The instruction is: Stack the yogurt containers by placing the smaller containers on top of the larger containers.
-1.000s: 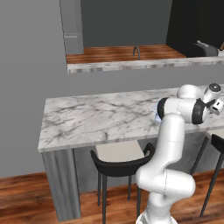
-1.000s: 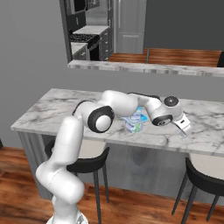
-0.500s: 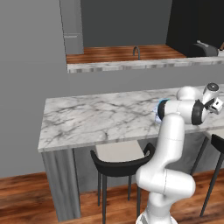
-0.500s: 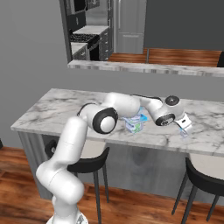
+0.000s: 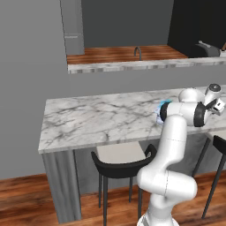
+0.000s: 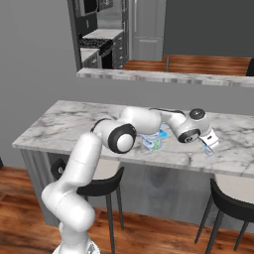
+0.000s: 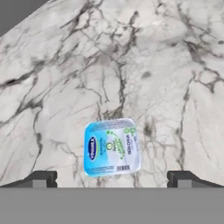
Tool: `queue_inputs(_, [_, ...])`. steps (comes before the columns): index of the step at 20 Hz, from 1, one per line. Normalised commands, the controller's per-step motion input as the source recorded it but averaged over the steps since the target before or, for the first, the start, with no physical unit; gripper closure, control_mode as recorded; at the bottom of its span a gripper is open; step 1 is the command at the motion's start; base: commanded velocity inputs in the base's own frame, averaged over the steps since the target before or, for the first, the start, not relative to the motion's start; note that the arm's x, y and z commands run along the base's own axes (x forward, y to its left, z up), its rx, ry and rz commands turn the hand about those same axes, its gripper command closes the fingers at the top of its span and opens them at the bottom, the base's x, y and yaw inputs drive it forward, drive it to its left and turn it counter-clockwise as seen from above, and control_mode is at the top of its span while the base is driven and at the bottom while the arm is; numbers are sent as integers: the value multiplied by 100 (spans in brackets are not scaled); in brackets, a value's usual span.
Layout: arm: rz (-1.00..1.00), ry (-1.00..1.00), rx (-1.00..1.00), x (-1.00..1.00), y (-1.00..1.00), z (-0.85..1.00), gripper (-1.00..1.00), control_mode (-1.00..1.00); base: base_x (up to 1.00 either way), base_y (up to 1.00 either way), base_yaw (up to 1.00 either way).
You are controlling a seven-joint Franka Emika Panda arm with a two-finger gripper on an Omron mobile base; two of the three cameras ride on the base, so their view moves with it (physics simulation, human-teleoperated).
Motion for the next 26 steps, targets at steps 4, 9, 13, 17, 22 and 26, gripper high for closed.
queue_inputs(4, [0,0,0,0,2,-17,-100,-100,0,0,0])
queue_inputs(9, [0,0,0,0,0,-22,-100,-100,0,0,0])
queue_inputs(13, [0,0,0,7,0,-16,-100,-100,0,0,0])
queue_inputs(17, [0,0,0,14,0,-9,-100,-100,0,0,0])
queue_inputs(22, [0,0,0,19,-4,-8,-100,-100,0,0,0])
queue_inputs(26, [0,0,0,23,-16,-11,-100,-100,0,0,0])
